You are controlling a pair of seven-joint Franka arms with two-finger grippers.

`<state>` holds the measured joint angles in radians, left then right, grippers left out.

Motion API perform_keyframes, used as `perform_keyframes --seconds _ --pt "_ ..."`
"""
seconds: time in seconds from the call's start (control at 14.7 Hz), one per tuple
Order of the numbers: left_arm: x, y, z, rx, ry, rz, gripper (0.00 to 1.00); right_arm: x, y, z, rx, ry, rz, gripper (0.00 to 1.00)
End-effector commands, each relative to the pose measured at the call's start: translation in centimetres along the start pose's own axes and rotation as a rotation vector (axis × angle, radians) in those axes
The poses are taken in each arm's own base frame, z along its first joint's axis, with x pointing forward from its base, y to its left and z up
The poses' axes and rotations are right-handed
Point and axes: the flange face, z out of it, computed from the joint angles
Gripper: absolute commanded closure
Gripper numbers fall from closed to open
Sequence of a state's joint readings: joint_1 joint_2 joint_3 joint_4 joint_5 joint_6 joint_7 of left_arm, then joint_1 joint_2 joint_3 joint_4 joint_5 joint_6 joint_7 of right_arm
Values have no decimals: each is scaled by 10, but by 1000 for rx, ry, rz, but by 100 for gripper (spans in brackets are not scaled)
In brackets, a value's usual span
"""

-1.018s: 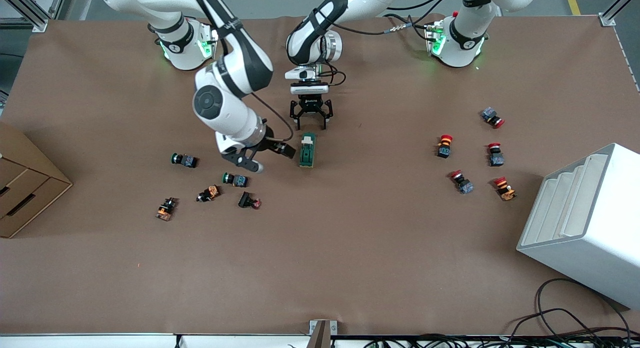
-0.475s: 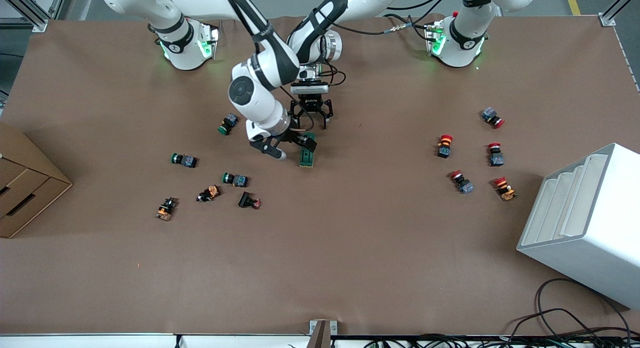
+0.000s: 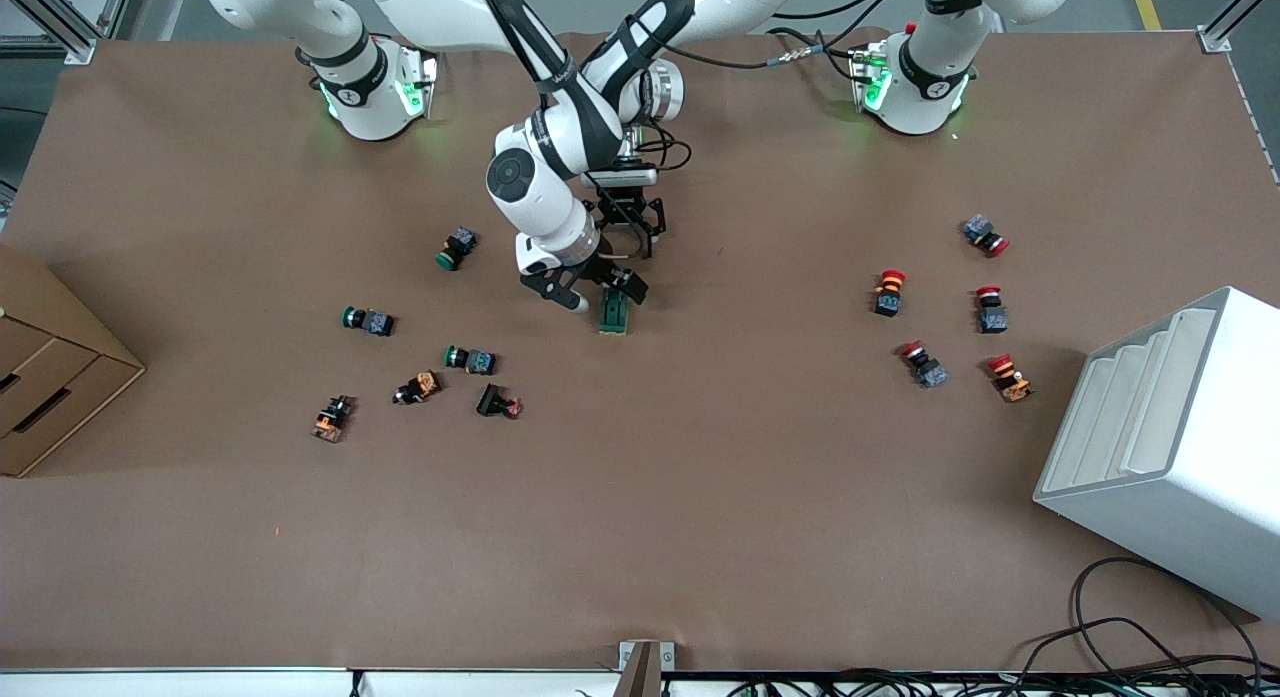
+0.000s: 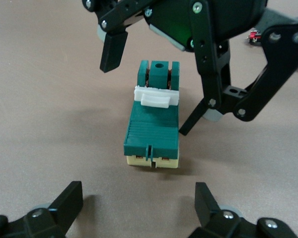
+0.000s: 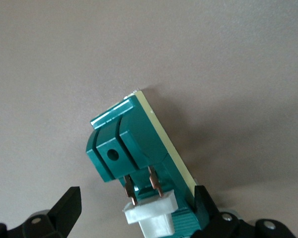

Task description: Close load switch with both arms

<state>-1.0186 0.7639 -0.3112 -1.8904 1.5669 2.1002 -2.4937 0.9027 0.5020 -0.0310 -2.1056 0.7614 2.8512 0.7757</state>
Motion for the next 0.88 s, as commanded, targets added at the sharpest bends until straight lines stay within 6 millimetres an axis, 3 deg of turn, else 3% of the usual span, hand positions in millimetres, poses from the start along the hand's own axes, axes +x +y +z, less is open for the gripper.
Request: perform_keyframes --seconds 0.0,0.81 --pt "-12 -5 -5 11 -17 -3 1 -10 -6 -7 36 -3 29 0" --pt "-9 -9 -8 12 -13 -6 1 -14 -27 -18 82 -20 68 0"
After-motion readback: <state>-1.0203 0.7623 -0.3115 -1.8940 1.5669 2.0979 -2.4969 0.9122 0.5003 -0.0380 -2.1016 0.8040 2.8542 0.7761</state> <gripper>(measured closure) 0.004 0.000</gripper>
